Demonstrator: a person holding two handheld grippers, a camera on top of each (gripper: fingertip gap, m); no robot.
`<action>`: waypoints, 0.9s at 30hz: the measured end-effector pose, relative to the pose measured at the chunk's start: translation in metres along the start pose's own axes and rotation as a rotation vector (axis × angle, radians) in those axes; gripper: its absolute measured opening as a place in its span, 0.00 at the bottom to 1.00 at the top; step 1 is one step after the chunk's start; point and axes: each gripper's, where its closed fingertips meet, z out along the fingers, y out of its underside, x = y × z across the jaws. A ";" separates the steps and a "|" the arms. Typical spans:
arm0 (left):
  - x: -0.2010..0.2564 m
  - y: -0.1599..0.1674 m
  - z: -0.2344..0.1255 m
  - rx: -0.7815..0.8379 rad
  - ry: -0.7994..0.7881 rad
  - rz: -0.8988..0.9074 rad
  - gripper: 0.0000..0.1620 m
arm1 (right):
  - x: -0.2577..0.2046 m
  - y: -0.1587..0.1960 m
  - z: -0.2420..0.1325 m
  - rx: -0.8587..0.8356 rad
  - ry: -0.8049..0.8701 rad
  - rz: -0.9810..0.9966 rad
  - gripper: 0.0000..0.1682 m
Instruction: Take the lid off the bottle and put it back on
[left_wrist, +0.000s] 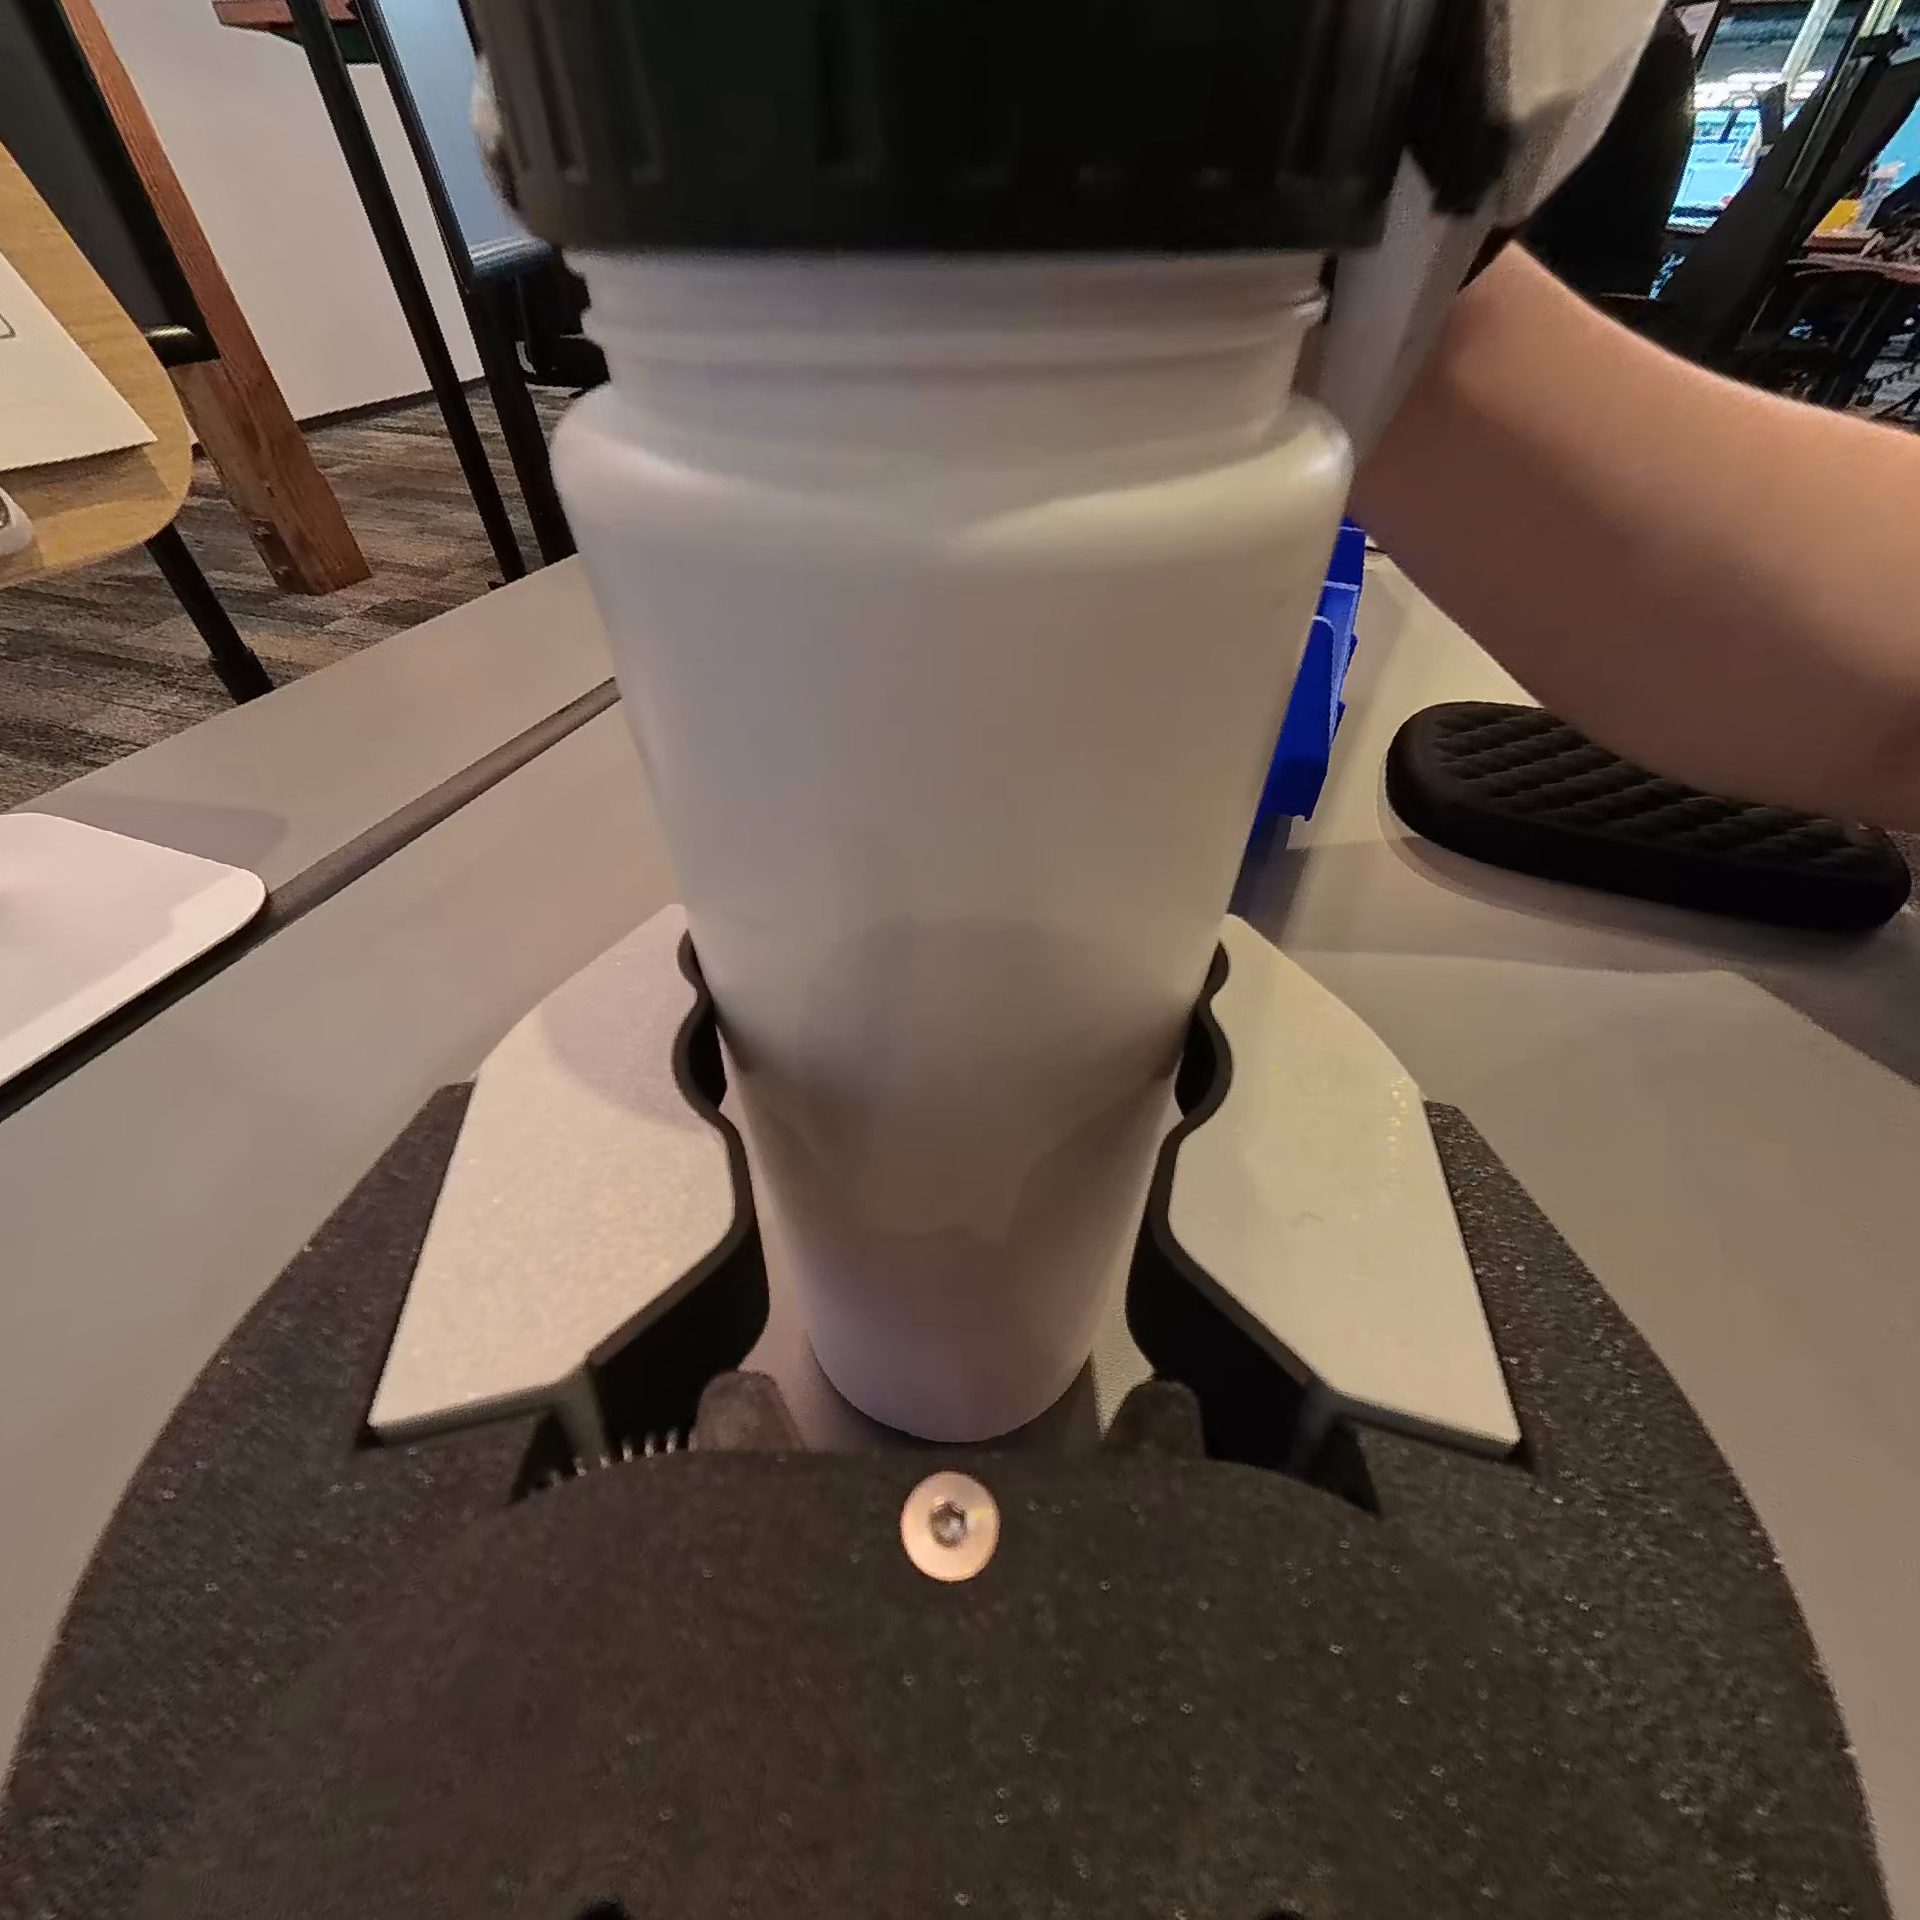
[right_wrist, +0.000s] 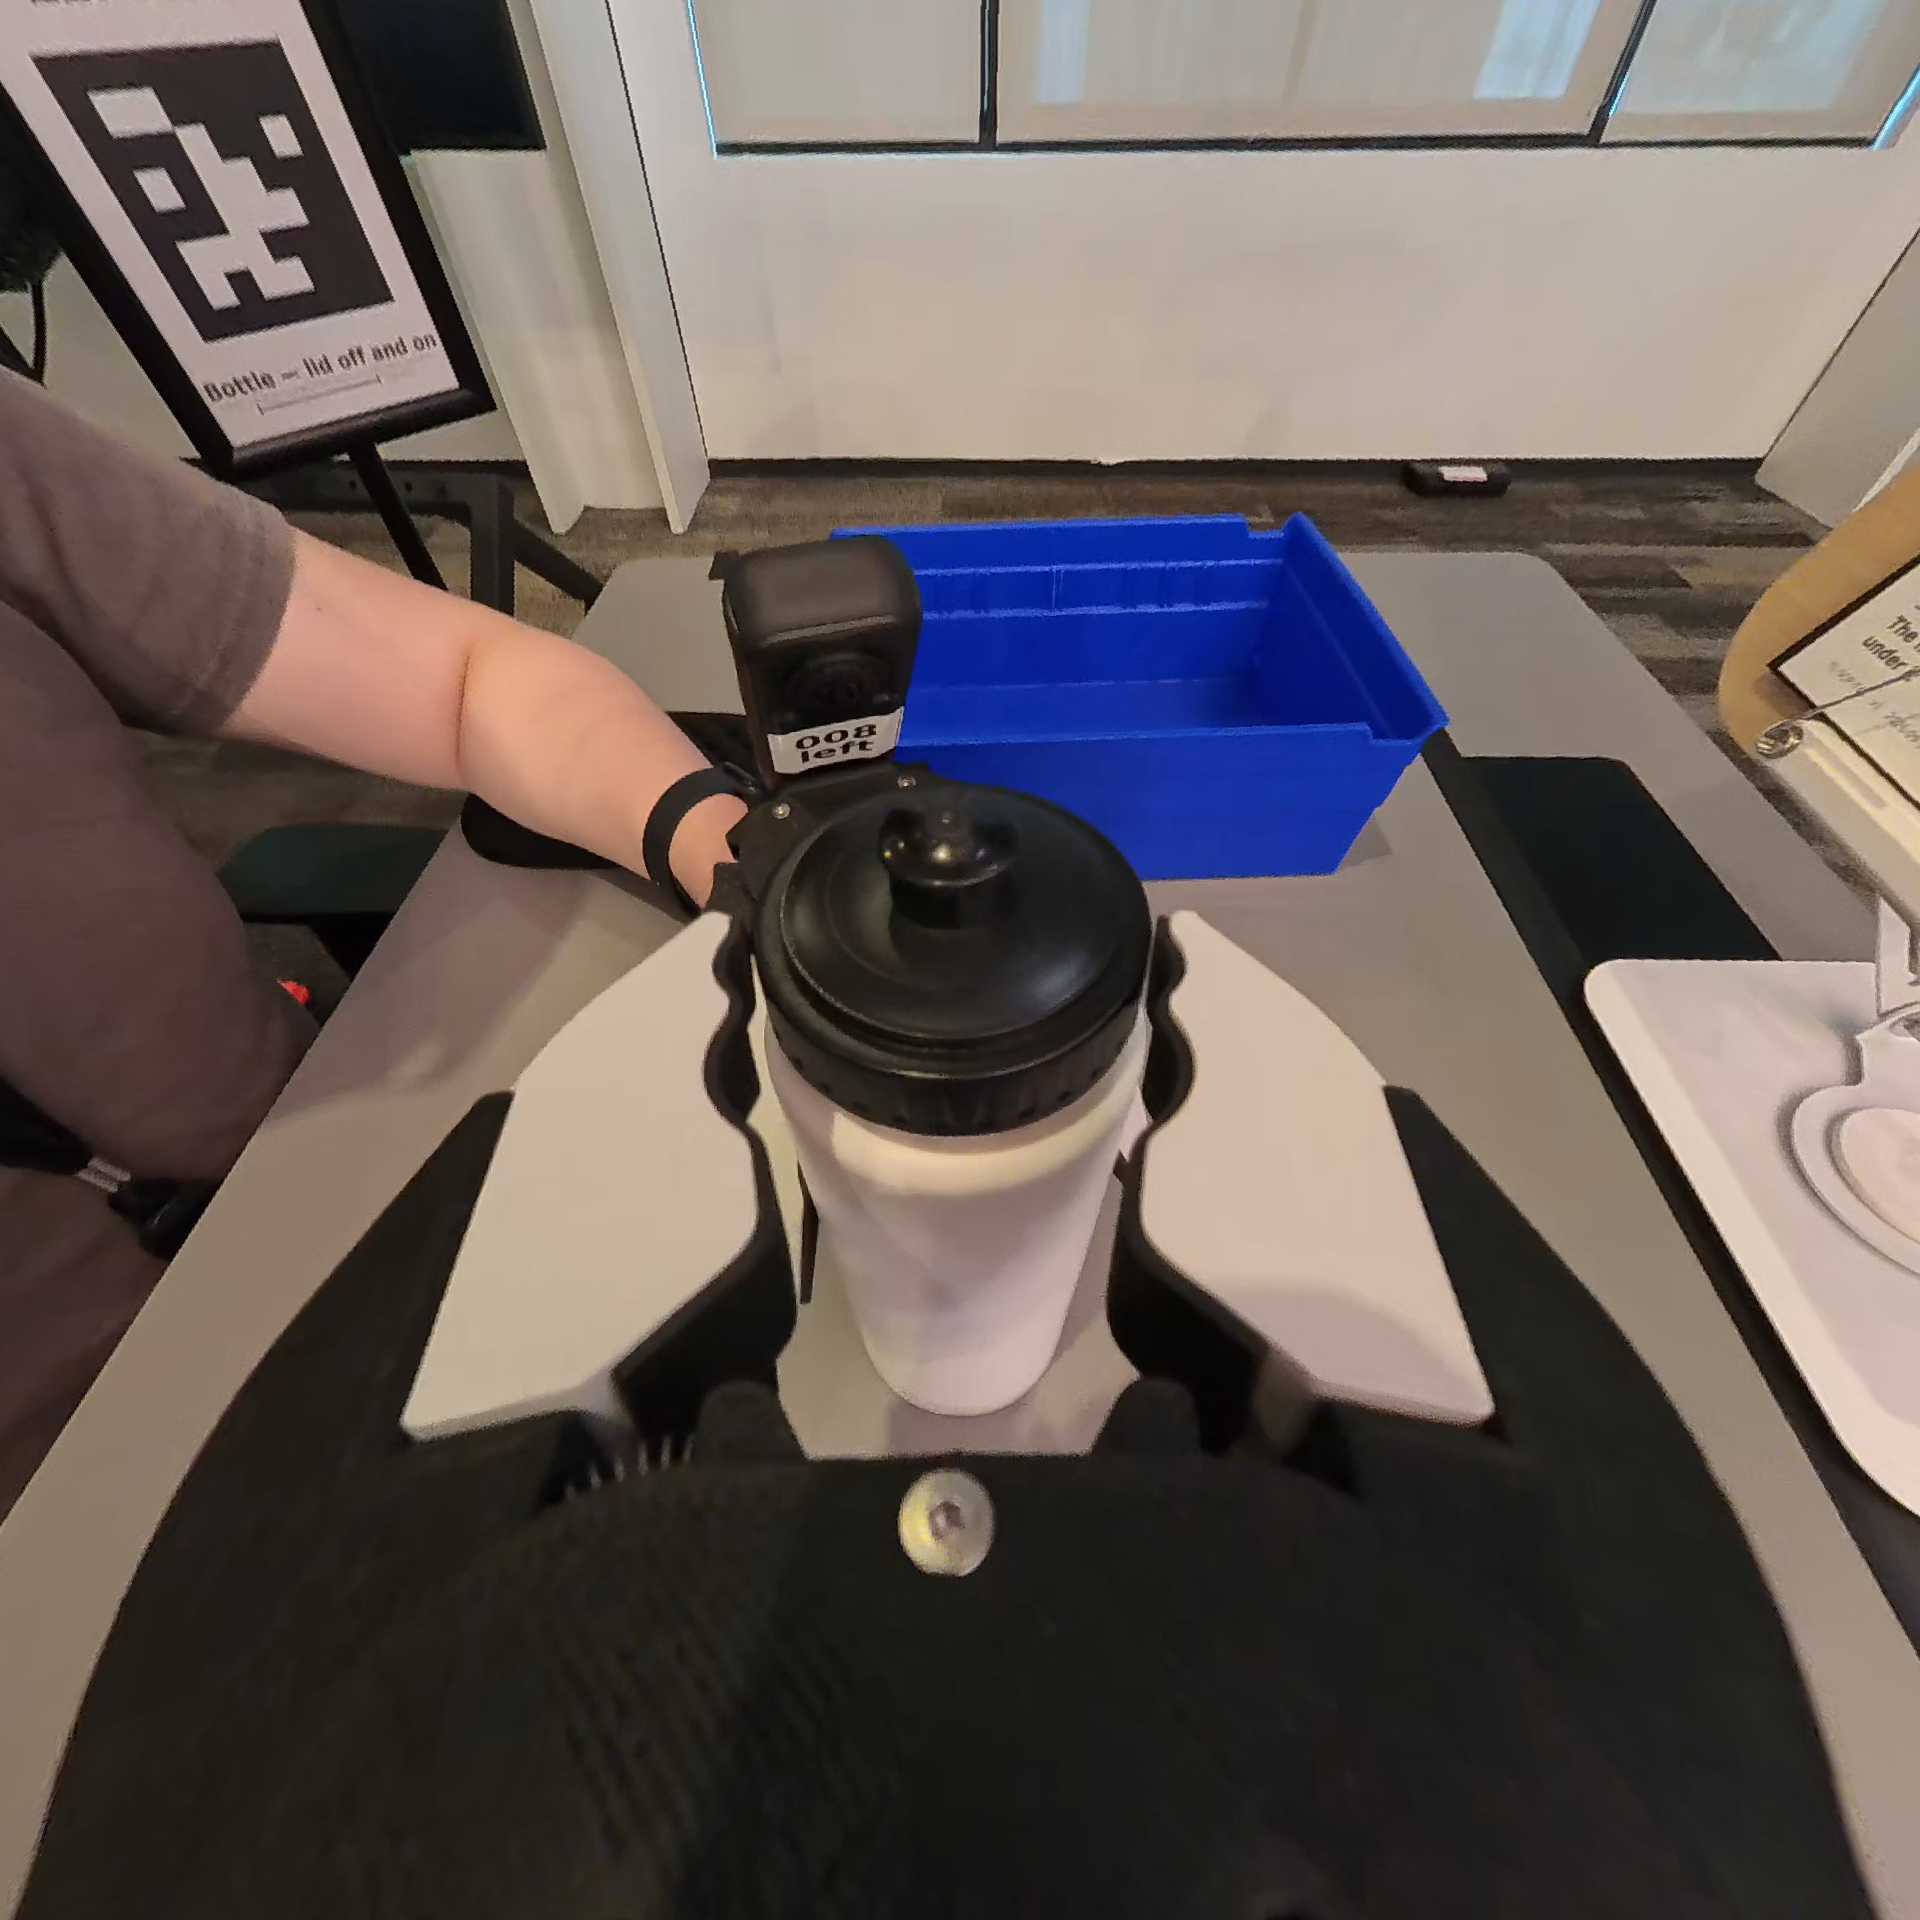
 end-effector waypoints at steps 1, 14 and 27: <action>0.000 0.000 0.000 0.000 0.000 -0.001 0.54 | 0.000 -0.001 0.000 0.006 -0.001 0.006 0.44; 0.019 0.001 0.002 -0.013 0.099 0.021 0.54 | -0.019 0.005 -0.008 -0.112 -0.174 -0.087 0.43; 0.086 0.001 -0.002 -0.005 0.453 0.051 0.54 | -0.076 0.010 -0.025 -0.116 -0.501 -0.166 0.43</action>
